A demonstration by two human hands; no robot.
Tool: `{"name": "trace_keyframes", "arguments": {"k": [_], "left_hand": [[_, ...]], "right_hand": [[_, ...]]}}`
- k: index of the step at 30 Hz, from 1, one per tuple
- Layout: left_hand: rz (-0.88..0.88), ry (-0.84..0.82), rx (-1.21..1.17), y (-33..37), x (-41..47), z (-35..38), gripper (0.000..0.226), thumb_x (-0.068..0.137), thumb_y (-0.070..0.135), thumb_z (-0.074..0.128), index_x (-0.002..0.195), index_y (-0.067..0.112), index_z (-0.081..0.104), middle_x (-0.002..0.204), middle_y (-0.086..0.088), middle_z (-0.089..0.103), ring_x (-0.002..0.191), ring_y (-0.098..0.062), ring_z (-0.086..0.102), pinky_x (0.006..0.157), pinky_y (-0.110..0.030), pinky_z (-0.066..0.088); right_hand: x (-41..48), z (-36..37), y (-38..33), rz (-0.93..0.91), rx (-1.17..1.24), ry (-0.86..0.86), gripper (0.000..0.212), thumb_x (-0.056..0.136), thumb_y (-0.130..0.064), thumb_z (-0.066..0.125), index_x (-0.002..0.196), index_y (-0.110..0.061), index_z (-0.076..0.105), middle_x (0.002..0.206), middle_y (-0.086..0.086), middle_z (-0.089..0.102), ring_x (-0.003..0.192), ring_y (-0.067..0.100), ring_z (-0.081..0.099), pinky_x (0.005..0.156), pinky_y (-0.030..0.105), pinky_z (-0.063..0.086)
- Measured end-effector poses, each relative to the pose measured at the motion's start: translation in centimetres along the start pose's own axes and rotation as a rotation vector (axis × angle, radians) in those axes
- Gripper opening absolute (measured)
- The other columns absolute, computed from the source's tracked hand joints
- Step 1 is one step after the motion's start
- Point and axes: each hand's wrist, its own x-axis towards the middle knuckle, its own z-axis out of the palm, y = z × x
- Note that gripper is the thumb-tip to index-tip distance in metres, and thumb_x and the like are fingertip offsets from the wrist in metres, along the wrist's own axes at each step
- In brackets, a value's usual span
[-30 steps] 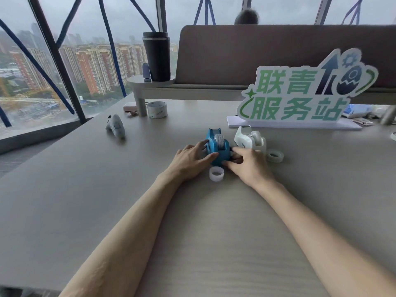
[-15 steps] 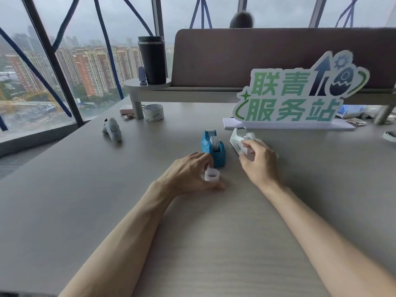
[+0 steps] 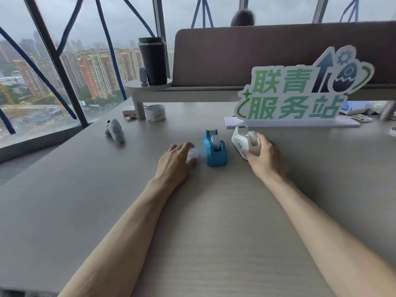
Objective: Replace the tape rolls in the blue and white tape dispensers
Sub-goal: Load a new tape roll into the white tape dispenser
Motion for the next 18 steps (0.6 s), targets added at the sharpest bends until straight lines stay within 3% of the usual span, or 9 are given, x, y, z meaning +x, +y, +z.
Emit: {"name": "trace_keyframes", "arguments": {"k": [7, 13, 18], "left_hand": [[0.003, 0.056, 0.014, 0.5, -0.4, -0.2, 0.041, 0.093, 0.032, 0.053, 0.131, 0.02, 0.049, 0.13, 0.0, 0.058, 0.122, -0.02, 0.046, 0.086, -0.038, 0.047], [0.059, 0.207, -0.035, 2.1, -0.9, -0.5, 0.024, 0.092, 0.025, 0.052, 0.115, 0.021, 0.059, 0.112, 0.007, 0.066, 0.111, -0.015, 0.054, 0.073, -0.032, 0.048], [0.142, 0.31, -0.07, 3.2, -1.2, -0.9, 0.015, 0.088, 0.019, 0.055, 0.099, 0.022, 0.065, 0.095, 0.01, 0.071, 0.095, -0.014, 0.061, 0.064, -0.032, 0.054]], "right_hand": [[-0.6, -0.3, -0.6, 0.03, -0.106, 0.082, 0.053, 0.068, -0.04, 0.071, 0.113, -0.019, 0.053, 0.106, 0.011, 0.061, 0.1, 0.034, 0.057, 0.082, 0.038, 0.044], [-0.3, -0.5, -0.4, -0.056, -0.182, 0.12, 0.047, 0.066, -0.048, 0.075, 0.094, -0.018, 0.051, 0.093, 0.01, 0.067, 0.09, 0.036, 0.06, 0.078, 0.041, 0.045], [-0.6, -2.2, -1.2, 0.038, -0.142, -0.013, 0.056, 0.059, -0.047, 0.073, 0.094, -0.018, 0.041, 0.1, 0.007, 0.056, 0.095, 0.031, 0.055, 0.068, 0.035, 0.044]]}}
